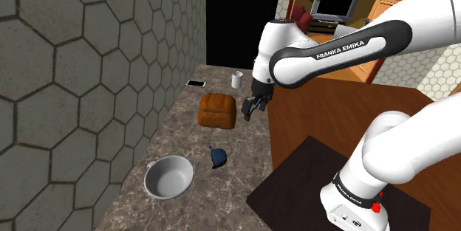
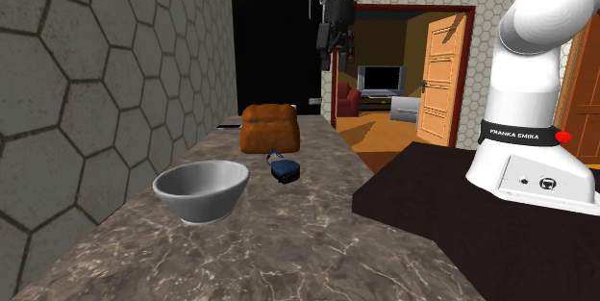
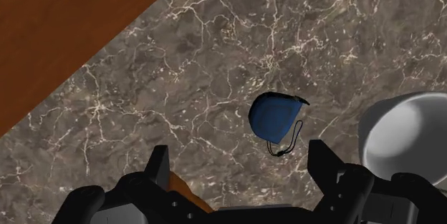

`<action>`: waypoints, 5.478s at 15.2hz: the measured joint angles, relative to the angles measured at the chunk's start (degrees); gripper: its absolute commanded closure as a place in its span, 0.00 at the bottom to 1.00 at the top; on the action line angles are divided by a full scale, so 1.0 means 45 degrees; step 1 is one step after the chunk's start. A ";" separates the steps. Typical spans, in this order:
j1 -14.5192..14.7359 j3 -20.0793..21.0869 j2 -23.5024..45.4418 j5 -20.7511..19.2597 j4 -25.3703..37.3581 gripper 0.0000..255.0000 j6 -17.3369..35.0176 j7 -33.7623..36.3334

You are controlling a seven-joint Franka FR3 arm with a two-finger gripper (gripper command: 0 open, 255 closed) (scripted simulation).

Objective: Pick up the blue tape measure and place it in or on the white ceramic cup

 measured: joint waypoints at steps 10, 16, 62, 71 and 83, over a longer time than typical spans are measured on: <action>0.0039 0.1878 0.4887 -0.0816 0.0590 0.00 0.4698 0.2614; 0.0374 0.2023 0.8340 -0.3778 0.2069 0.00 0.6652 0.5731; 0.0645 0.2134 0.8745 -0.4003 0.3325 1.00 0.5887 0.6273; 0.0379 0.2523 0.7316 -0.2707 0.3495 1.00 0.4428 0.5286; 0.2162 0.3221 0.9192 -0.4326 0.6768 1.00 0.2656 0.8678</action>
